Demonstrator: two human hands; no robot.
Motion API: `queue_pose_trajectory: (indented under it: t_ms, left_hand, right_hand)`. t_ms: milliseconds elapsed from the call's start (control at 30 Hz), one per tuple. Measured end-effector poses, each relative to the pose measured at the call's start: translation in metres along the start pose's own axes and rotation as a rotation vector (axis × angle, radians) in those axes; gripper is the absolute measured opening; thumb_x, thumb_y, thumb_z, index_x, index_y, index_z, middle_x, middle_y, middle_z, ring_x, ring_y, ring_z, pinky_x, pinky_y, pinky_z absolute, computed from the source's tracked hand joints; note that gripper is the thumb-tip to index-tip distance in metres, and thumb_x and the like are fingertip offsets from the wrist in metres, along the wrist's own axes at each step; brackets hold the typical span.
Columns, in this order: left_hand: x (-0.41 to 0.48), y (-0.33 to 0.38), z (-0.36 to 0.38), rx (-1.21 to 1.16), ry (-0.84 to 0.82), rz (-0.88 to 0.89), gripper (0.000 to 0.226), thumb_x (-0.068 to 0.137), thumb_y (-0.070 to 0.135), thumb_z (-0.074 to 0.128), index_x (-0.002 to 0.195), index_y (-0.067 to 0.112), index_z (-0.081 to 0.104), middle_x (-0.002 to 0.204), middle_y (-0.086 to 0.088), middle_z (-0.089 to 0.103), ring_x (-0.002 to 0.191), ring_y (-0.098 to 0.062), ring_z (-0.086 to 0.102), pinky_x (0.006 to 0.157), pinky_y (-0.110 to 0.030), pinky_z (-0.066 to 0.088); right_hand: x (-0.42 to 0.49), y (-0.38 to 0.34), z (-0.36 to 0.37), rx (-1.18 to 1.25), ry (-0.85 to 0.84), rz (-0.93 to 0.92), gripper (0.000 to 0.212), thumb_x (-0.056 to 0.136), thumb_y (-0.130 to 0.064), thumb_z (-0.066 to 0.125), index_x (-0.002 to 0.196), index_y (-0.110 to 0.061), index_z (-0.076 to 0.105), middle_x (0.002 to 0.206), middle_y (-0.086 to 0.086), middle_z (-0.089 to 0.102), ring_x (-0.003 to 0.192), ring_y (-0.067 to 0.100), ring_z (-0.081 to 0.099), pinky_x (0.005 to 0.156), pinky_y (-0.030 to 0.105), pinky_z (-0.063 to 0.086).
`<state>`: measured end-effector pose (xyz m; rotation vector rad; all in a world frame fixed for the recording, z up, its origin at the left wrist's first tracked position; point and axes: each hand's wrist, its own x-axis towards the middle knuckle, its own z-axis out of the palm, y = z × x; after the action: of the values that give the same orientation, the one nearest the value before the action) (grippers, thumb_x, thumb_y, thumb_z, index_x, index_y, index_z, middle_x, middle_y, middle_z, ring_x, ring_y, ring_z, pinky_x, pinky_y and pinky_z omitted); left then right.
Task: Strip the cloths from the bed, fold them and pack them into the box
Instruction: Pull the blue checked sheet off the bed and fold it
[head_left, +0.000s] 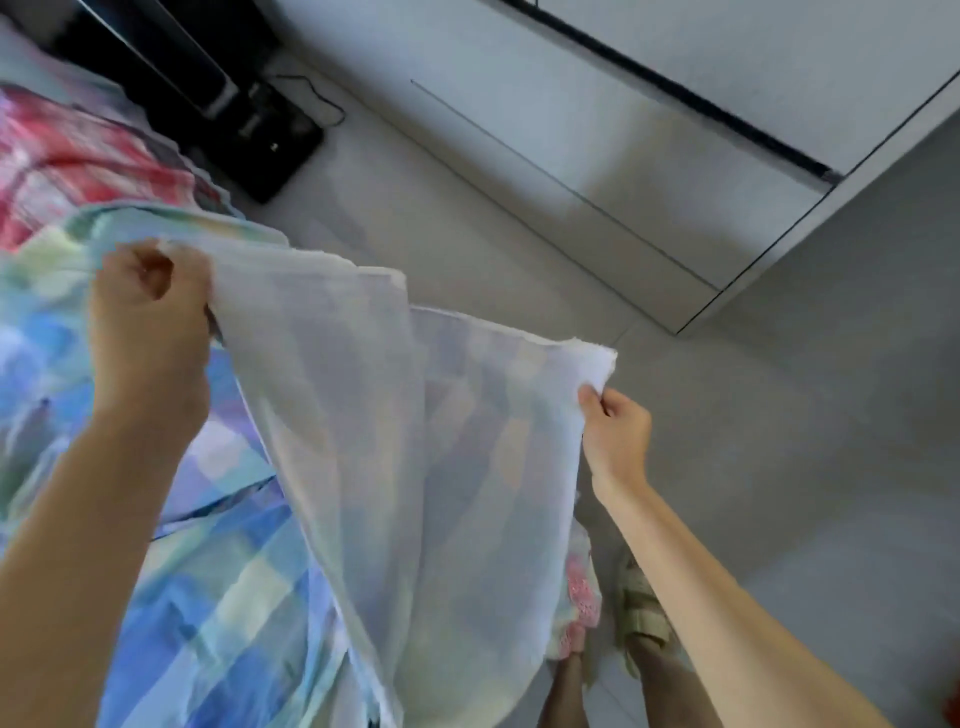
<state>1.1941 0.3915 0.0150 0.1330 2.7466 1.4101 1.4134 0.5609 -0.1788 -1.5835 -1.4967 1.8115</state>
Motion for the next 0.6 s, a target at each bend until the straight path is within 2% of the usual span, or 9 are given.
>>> queue_pose_trajectory:
  t_ms: [67, 133, 233, 333, 367, 433, 533, 600]
  left_hand:
    - [0.002, 0.032, -0.050, 0.083, 0.095, 0.090, 0.014, 0.089, 0.036, 0.051, 0.082, 0.024, 0.053, 0.074, 0.000, 0.054, 0.059, -0.012, 0.045, 0.051, -0.027, 0.041]
    - [-0.005, 0.065, -0.084, 0.132, 0.102, 0.202, 0.008, 0.086, 0.035, 0.055, 0.082, 0.028, 0.054, 0.073, 0.006, 0.054, 0.061, -0.009, 0.046, 0.059, -0.029, 0.041]
    - [-0.037, 0.103, -0.102, 0.317, -0.090, 0.304, 0.009, 0.087, 0.017, 0.064, 0.085, 0.020, 0.056, 0.068, 0.012, 0.053, 0.060, -0.005, 0.048, 0.061, -0.018, 0.038]
    - [-0.070, 0.119, -0.093, 0.315, -0.218, 0.279, 0.019, 0.080, 0.013, 0.071, 0.073, 0.020, 0.056, 0.061, 0.007, 0.055, 0.060, -0.016, 0.051, 0.063, -0.025, 0.040]
    - [-0.078, 0.124, -0.098, 0.294, -0.218, 0.267, 0.020, 0.079, 0.015, 0.073, 0.071, 0.021, 0.056, 0.060, 0.008, 0.056, 0.061, -0.016, 0.052, 0.062, -0.024, 0.040]
    - [-0.089, 0.130, -0.101, 0.258, -0.206, 0.255, 0.023, 0.079, 0.017, 0.073, 0.066, 0.023, 0.055, 0.059, 0.010, 0.057, 0.061, -0.014, 0.055, 0.062, -0.021, 0.042]
    - [-0.104, 0.138, -0.111, 0.229, -0.184, 0.271, 0.012, 0.079, 0.018, 0.073, 0.071, 0.013, 0.065, 0.061, 0.005, 0.062, 0.068, -0.020, 0.063, 0.067, -0.030, 0.047]
    - [-0.110, 0.140, -0.118, 0.202, -0.150, 0.252, 0.014, 0.080, 0.017, 0.072, 0.072, 0.007, 0.066, 0.060, -0.001, 0.064, 0.067, -0.025, 0.064, 0.067, -0.034, 0.050]
  right_hand:
    - [-0.032, -0.049, 0.004, 0.005, -0.005, -0.106, 0.053, 0.091, -0.012, 0.056, 0.056, -0.021, 0.017, 0.052, -0.009, 0.013, 0.052, 0.008, 0.012, 0.050, 0.027, 0.011]
    - [-0.066, -0.091, 0.008, -0.003, -0.019, -0.224, 0.052, 0.090, -0.014, 0.056, 0.056, -0.020, 0.017, 0.051, -0.010, 0.013, 0.056, 0.013, 0.015, 0.052, 0.030, 0.014]
    - [-0.125, -0.154, 0.018, -0.026, -0.096, -0.441, 0.049, 0.092, -0.014, 0.054, 0.057, -0.017, 0.019, 0.053, -0.005, 0.017, 0.056, 0.013, 0.017, 0.051, 0.027, 0.015]
    - [-0.174, -0.195, 0.033, -0.047, -0.126, -0.658, 0.047, 0.094, -0.011, 0.053, 0.055, -0.018, 0.028, 0.051, -0.009, 0.021, 0.050, 0.010, 0.020, 0.048, 0.018, 0.016]
    - [-0.192, -0.207, 0.038, -0.042, -0.150, -0.713, 0.042, 0.094, -0.011, 0.053, 0.055, -0.017, 0.039, 0.050, -0.009, 0.026, 0.050, 0.010, 0.025, 0.048, 0.018, 0.019]
    - [-0.216, -0.222, 0.048, -0.028, -0.190, -0.749, 0.029, 0.095, -0.013, 0.053, 0.068, -0.007, 0.061, 0.050, -0.008, 0.038, 0.050, 0.007, 0.035, 0.049, 0.015, 0.026]
    - [-0.242, -0.232, 0.056, -0.039, -0.202, -0.793, 0.026, 0.095, -0.013, 0.053, 0.071, -0.014, 0.060, 0.051, -0.014, 0.036, 0.052, 0.002, 0.043, 0.049, 0.011, 0.029]
    - [-0.255, -0.234, 0.059, -0.085, -0.228, -0.831, 0.024, 0.095, -0.013, 0.052, 0.075, -0.011, 0.065, 0.052, -0.013, 0.036, 0.054, 0.004, 0.043, 0.050, 0.012, 0.029]
